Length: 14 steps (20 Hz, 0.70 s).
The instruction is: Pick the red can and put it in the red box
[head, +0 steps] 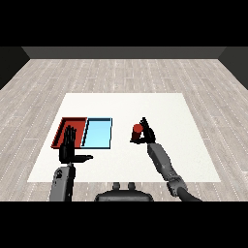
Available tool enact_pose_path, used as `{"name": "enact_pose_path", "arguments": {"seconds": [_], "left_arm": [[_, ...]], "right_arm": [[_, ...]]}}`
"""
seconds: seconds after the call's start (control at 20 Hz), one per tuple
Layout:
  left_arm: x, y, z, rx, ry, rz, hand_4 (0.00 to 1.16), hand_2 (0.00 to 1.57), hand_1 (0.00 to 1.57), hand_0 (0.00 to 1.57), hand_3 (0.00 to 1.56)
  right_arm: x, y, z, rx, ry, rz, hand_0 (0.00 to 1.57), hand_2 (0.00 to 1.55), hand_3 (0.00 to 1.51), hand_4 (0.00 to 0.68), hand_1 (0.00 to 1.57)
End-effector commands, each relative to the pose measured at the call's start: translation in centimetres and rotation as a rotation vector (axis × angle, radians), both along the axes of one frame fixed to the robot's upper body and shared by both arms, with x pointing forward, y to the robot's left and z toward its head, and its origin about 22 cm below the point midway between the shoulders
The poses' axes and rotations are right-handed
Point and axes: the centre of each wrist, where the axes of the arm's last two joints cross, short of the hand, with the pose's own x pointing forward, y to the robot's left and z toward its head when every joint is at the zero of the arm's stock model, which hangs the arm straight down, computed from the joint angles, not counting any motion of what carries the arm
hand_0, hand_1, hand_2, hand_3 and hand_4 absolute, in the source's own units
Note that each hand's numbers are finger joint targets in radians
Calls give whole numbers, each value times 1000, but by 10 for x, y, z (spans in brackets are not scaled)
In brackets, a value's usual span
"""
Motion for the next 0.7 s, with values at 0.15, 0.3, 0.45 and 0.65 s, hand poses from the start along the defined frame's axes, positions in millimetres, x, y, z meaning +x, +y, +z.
{"name": "enact_pose_path", "arguments": {"seconds": [0.15, 0.3, 0.45, 0.65], "left_arm": [[-4, 23, -13, -4, -3, -1, 0, 0, 0, 0, 0], [-5, -4, 3, -15, 4, 3, 0, 0, 0, 0, 0], [6, -8, -10, 4, 8, 13, 0, 0, 0, 0, 0], [-13, -1, 12, 2, 3, 18, 0, 0, 0, 0, 0]], "right_arm": [[25, -9, 20, 4, 19, 15, 0, 0, 0, 0, 0], [22, 14, 9, -3, 35, 8, 0, 0, 0, 0, 0], [17, 16, -2, -13, 59, 17, 0, 0, 0, 0, 0], [23, 28, 6, -12, 32, 11, 0, 0, 0, 0, 0]]}}
